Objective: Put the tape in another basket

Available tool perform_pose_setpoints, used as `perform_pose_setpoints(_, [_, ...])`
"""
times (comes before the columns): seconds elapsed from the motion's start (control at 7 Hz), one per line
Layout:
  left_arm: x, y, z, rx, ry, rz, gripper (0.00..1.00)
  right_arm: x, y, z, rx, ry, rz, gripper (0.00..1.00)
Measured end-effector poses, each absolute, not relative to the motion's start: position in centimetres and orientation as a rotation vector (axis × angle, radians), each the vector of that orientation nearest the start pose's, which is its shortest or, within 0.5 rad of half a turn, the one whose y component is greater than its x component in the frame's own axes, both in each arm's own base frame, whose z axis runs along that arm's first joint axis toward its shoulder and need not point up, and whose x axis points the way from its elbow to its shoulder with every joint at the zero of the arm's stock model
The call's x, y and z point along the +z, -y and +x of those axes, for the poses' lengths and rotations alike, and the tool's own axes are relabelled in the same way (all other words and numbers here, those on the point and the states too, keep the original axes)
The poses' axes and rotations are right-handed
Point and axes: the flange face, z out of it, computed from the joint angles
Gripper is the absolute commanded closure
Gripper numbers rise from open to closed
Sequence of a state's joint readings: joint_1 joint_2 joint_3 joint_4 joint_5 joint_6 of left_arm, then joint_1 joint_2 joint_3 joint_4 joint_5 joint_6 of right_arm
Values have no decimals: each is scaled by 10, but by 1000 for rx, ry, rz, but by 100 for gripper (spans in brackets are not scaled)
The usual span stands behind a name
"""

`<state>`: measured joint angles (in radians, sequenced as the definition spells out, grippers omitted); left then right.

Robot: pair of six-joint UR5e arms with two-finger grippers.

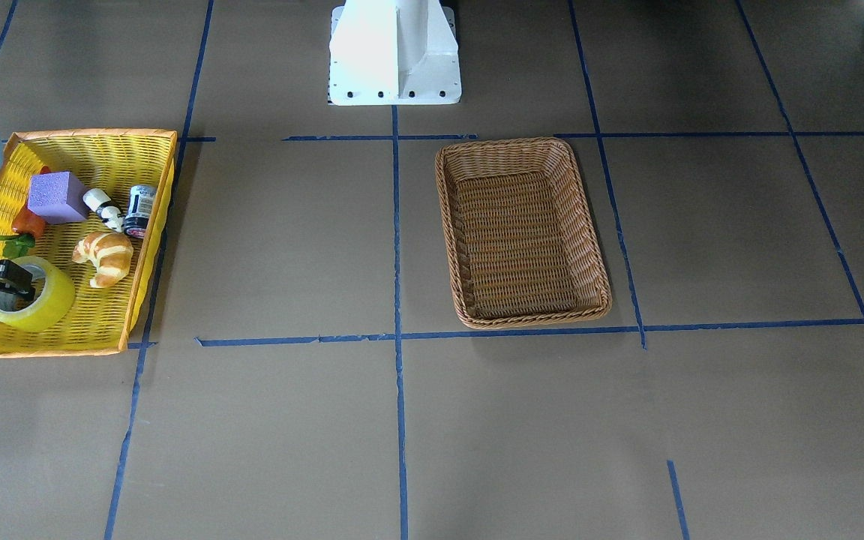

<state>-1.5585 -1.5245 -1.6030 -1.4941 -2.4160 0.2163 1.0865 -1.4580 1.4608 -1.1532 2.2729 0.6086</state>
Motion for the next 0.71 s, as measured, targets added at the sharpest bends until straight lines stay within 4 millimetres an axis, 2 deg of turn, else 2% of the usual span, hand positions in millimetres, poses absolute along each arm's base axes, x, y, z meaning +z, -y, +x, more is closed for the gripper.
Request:
perform_pose_setpoints(0.43, [668, 466, -53, 174, -850, -1, 0, 595, 532, -197, -42, 824, 10, 100])
perform_pose_setpoints(0.71, [667, 466, -53, 173, -856, 1, 0, 580, 540, -169, -9, 876, 24, 100])
